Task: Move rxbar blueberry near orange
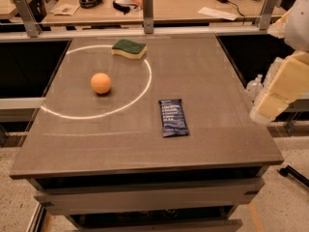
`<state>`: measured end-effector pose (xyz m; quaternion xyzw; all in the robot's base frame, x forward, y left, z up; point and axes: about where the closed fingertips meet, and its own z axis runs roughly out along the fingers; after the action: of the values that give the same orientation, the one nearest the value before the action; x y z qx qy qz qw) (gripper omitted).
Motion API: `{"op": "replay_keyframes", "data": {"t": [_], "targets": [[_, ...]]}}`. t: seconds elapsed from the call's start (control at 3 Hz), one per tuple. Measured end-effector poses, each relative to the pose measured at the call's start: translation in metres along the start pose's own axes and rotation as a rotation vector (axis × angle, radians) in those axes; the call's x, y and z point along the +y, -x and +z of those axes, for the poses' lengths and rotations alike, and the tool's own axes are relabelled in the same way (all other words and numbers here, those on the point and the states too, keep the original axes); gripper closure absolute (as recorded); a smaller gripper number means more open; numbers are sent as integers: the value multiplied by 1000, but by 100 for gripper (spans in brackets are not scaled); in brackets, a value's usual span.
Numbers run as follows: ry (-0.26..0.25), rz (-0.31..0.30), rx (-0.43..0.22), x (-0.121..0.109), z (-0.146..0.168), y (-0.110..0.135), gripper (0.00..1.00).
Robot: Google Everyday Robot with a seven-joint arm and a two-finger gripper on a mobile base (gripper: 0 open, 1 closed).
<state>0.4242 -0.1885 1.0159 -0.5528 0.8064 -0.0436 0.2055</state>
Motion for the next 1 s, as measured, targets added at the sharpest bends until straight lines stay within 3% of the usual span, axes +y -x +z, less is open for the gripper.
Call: {"op": "replay_keyframes", "data": {"t": [0.67,1.0], "targets": [[-16,194,49,30,9,24,0],[-48,219,18,43,15,33,0]]}}
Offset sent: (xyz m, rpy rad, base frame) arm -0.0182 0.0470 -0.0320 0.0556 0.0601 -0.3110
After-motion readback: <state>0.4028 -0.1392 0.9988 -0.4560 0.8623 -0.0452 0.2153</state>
